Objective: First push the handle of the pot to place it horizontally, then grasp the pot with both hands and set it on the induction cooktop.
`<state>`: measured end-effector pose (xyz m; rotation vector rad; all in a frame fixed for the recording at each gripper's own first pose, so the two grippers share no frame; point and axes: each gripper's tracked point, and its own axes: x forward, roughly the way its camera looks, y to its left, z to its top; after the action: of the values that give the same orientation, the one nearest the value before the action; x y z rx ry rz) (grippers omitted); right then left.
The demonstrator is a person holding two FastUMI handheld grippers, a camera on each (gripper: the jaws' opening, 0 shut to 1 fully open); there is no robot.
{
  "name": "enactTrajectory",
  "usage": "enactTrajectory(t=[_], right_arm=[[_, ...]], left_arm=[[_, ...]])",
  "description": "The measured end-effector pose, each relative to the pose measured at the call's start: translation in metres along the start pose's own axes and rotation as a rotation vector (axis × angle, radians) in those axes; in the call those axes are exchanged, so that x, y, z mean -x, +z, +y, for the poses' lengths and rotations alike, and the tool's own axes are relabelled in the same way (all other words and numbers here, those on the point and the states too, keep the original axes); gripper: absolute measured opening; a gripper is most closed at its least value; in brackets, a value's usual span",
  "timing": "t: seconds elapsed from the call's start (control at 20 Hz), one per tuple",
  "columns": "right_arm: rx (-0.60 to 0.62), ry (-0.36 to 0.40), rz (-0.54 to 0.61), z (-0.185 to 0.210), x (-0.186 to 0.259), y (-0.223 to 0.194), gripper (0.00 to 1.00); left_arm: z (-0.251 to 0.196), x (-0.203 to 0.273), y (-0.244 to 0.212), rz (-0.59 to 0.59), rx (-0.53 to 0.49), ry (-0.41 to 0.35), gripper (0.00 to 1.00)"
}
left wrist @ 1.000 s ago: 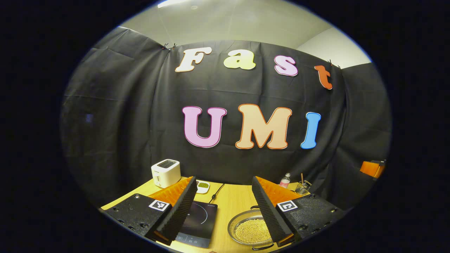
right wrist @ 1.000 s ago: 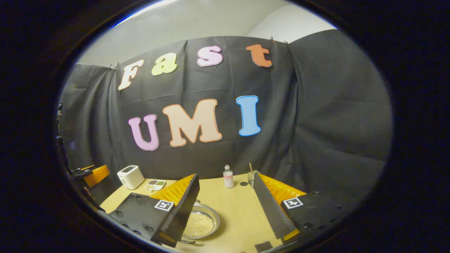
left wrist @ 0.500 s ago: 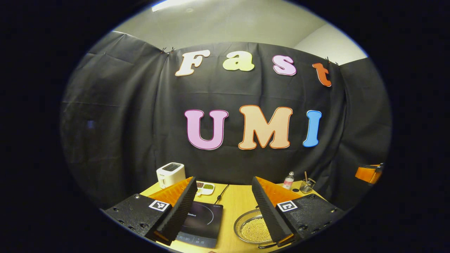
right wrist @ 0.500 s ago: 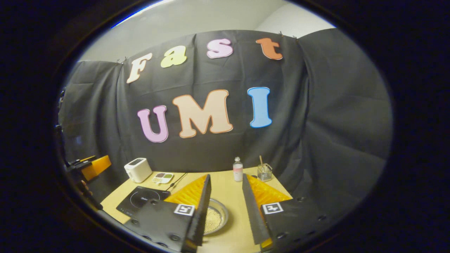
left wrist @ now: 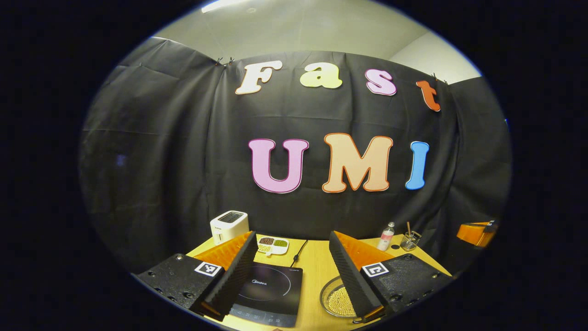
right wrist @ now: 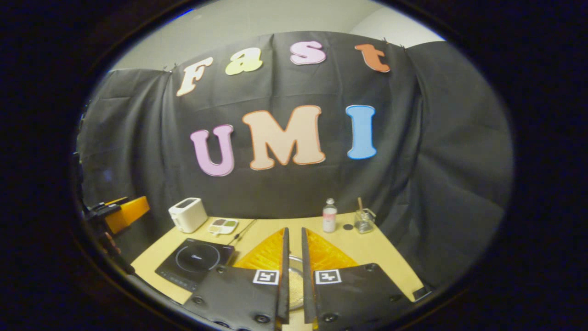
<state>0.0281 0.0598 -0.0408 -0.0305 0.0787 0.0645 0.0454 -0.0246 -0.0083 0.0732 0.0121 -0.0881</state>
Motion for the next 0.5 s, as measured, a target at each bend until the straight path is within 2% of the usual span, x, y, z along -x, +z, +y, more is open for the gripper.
enactTrajectory(t=[0.05, 0.1, 0.15, 0.4, 0.45, 0.5], right_arm=[[0.009, -0.002, 0.01, 0.005, -0.005, -0.003, 0.07], [0.024, -0.029, 0.016, 0.002, -0.009, -0.006, 0.07], [0.005, -0.031, 0.02, 0.003, -0.009, -0.008, 0.0], [-0.009, -0.011, 0.085, 0.018, -0.023, -0.033, 0.02], [-0.011, 0.001, 0.108, 0.023, -0.024, -0.042, 0.02], [-0.013, 0.012, 0.139, 0.026, -0.024, -0.054, 0.0]], left_arm=[[0.004, -0.004, 0.0, 0.002, -0.006, -0.002, 0.92], [0.006, -0.008, 0.0, 0.003, -0.009, -0.009, 0.95], [0.007, -0.013, -0.002, 0.006, -0.01, -0.016, 0.92], [0.012, -0.027, -0.014, 0.036, -0.003, -0.042, 0.92], [0.014, -0.03, -0.015, 0.038, 0.001, -0.041, 0.99], [0.016, -0.032, -0.018, 0.042, 0.001, -0.039, 0.95]])
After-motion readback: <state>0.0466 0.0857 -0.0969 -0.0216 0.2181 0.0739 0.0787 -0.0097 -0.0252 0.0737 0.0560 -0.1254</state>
